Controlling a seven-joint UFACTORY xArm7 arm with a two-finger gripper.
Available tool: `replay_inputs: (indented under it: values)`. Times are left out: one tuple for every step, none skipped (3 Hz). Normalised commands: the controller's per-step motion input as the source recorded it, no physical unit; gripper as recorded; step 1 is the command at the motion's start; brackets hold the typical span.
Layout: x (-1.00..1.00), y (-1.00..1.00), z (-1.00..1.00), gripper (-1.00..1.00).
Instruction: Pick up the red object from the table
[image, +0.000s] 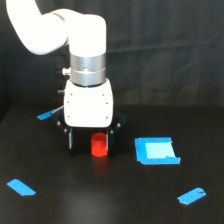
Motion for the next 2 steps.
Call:
replay_inputs:
  values:
    - [-0.14, 0.07, -0.06, 0.06]
    - [-0.09, 0.18, -0.03, -0.16]
